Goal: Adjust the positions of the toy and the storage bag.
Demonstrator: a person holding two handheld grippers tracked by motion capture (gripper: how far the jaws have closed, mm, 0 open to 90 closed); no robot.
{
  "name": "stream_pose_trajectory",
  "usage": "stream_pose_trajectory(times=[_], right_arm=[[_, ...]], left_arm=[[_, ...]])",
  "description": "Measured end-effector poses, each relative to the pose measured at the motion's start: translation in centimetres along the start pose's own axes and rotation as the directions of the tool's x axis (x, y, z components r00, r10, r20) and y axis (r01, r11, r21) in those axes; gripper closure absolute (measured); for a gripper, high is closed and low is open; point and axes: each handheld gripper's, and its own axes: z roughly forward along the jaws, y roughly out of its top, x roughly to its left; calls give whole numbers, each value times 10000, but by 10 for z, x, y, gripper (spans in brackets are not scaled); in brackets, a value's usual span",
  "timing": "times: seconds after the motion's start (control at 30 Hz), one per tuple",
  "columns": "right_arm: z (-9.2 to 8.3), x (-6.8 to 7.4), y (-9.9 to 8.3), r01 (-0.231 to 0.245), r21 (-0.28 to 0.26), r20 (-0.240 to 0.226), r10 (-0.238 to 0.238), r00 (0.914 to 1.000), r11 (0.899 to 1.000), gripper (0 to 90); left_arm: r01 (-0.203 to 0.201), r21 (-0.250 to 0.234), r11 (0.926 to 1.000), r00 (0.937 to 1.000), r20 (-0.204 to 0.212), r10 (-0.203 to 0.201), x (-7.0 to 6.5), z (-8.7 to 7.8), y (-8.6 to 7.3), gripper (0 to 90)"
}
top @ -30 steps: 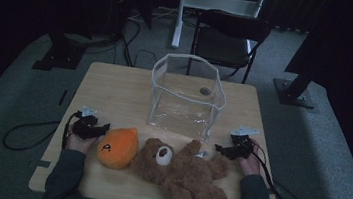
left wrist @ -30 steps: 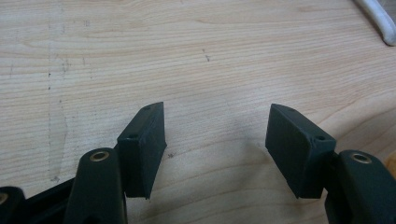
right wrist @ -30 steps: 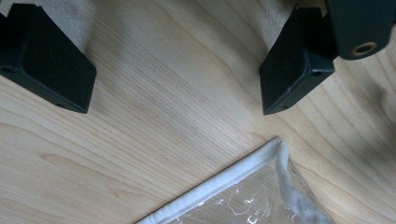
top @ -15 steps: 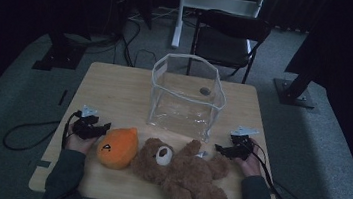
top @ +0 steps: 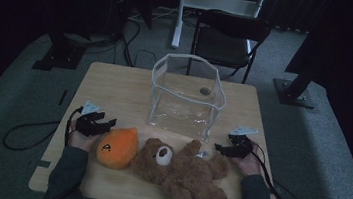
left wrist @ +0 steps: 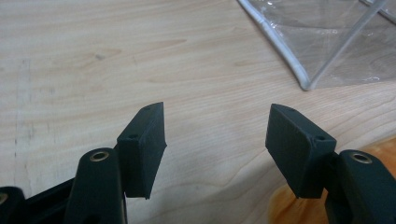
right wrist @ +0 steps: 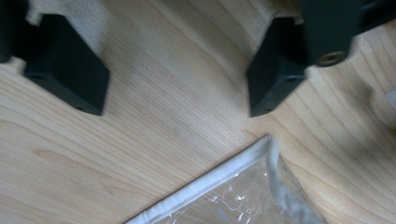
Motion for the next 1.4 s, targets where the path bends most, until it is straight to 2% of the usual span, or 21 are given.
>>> stream_pose_trajectory(times=[0.1,0.2,0.3,0.43,0.67,0.83,0.93,1.0,1.13,1.17,1.27,1.4], right_arm=[[-1,-1,2,-129,35,102,128,9999,9999,320],[-2,-1,3,-174,39,191,174,9997,9998,339],[-8,-1,5,-318,-150,236,322,9992,9994,371],[-16,-2,10,-538,-340,-92,535,9985,9980,434],[-28,-2,19,-724,-664,-151,716,9973,9952,485],[-36,5,32,-518,-1007,-243,496,9985,9936,519],[-39,9,40,-295,-1164,-297,262,9992,9928,567],[-40,12,44,-276,-1271,-479,217,9986,9915,594],[-44,19,50,-186,-1441,-764,76,9970,9894,644],[-44,19,50,-186,-1441,-764,76,9970,9894,644],[-47,25,55,12,-1588,-1045,-181,9944,9873,693],[-51,31,61,162,-1778,-1303,-399,9907,9839,714]], left_arm=[[-61,-126,9999,9999,143,63,-2,-1,6,402],[-87,-91,9999,9996,277,89,-3,-2,10,408],[-383,15,9993,9985,385,382,-6,0,19,414],[-601,16,9982,9967,547,599,-8,0,31,421],[-1092,11,9940,9894,964,1086,-15,-1,50,493],[-1486,1,9889,9827,1116,1477,-22,-1,65,509],[-1591,-76,9872,9800,1203,1588,-27,-1,72,538],[-1677,-195,9856,9747,1468,1688,-30,-1,75,553],[-2010,-217,9794,9644,1710,2017,-38,3,80,563],[-2010,-217,9794,9644,1710,2017,-38,3,80,563],[-2267,-301,9735,9558,1853,2283,-48,7,88,563],[-2589,-427,9650,9427,2067,2621,-60,9,97,563]])
